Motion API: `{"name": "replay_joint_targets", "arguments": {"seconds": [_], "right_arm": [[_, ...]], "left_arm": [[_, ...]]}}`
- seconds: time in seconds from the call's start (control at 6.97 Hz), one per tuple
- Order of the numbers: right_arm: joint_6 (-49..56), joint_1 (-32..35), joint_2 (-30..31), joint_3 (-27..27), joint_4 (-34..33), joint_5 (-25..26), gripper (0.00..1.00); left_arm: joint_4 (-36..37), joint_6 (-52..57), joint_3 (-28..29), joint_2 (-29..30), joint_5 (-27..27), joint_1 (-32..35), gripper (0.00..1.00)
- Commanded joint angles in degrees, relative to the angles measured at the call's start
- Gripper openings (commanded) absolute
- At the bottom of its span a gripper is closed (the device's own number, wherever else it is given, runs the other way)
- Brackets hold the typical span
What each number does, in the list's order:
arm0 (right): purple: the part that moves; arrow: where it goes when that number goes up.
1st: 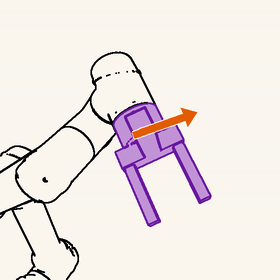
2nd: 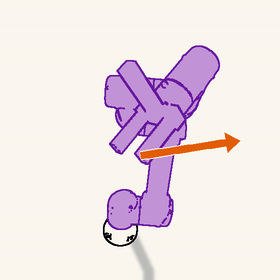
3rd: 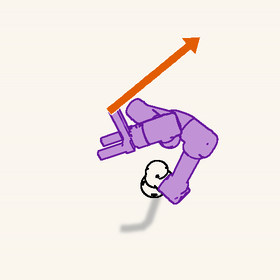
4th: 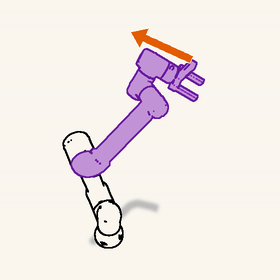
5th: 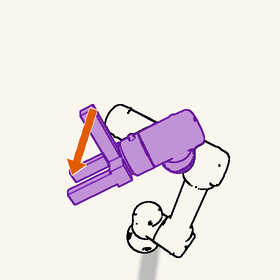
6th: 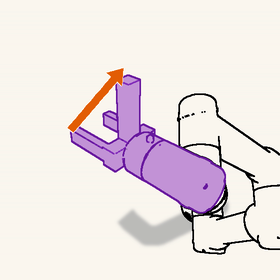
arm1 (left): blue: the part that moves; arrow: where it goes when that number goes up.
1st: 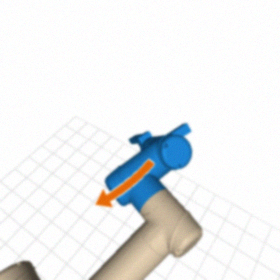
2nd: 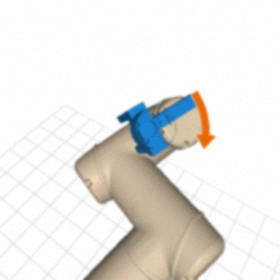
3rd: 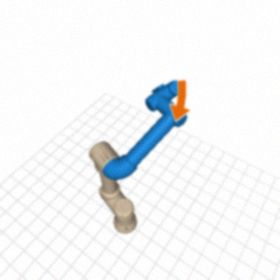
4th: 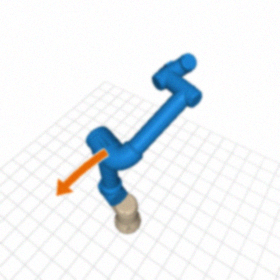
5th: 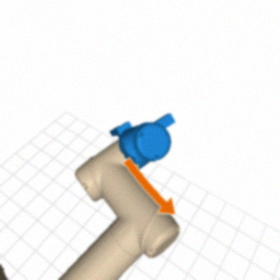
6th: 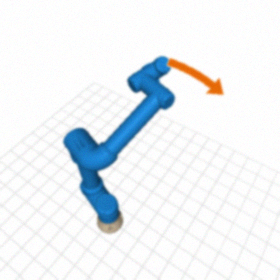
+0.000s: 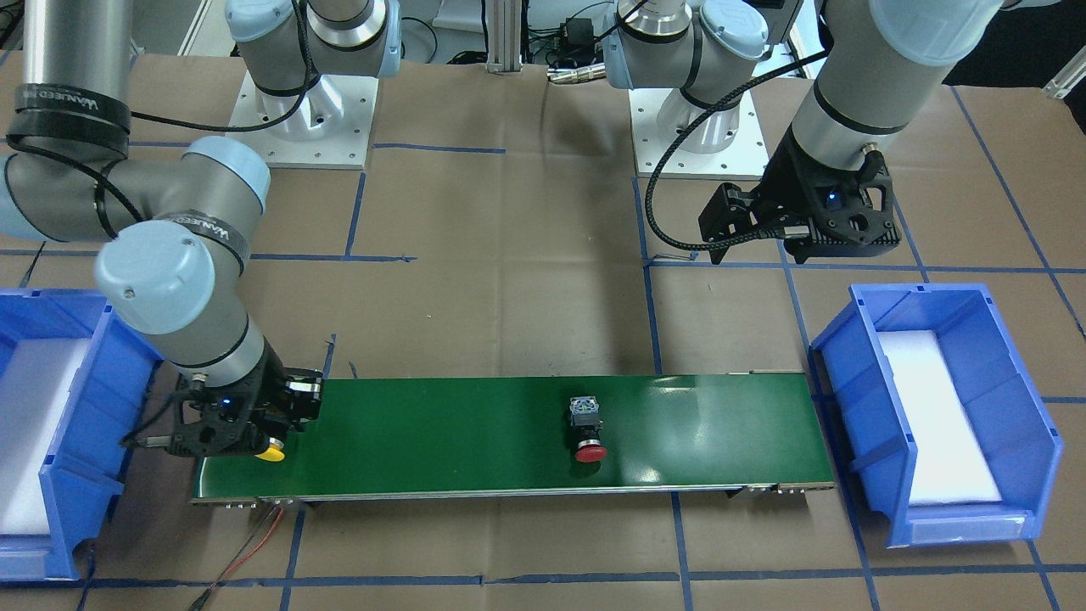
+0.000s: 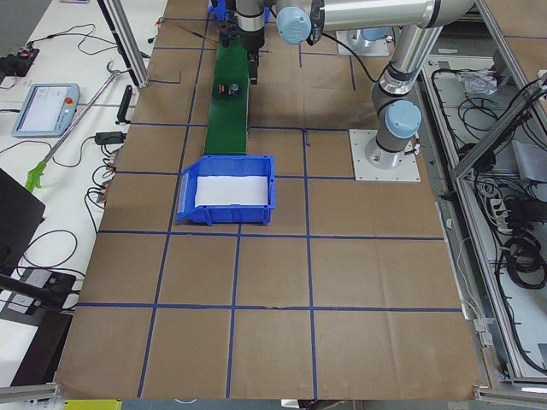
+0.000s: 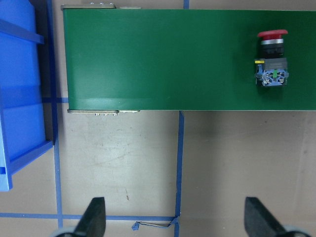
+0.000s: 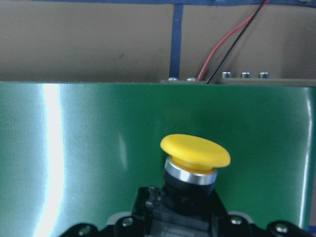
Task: Transport two buttons from left to right
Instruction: 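Carry the yellow button into the empty blue bin with the right gripper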
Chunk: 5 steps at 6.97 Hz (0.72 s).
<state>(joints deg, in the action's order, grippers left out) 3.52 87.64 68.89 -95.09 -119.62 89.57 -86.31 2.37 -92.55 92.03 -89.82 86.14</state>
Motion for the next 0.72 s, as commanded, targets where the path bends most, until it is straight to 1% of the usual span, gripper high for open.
{"name": "replay_joint_targets", "arguments": {"seconds": [0.0,0.14,0.29,0.43,0.57], "right_arm": [[3.91,-8.75,8.86,5.31,14.77,-0.18,0.03],[13.78,-13.41,9.77,8.05,18.42,0.08,0.04],[24.84,-18.94,9.08,8.16,18.46,-0.18,0.04],[31.04,-23.87,8.46,8.08,18.55,-1.40,0.04],[37.81,-26.44,6.63,7.99,18.02,-5.07,0.04]], "left_arm": [[0.00,0.00,0.00,-0.01,0.00,0.00,1.00],[0.00,0.00,0.00,-0.01,0.09,0.00,1.00],[0.00,0.00,0.00,-0.01,0.00,0.00,1.00],[0.00,0.00,0.00,-0.01,0.00,0.00,1.00],[0.00,0.00,0.00,-0.01,0.00,0.00,1.00]]}}
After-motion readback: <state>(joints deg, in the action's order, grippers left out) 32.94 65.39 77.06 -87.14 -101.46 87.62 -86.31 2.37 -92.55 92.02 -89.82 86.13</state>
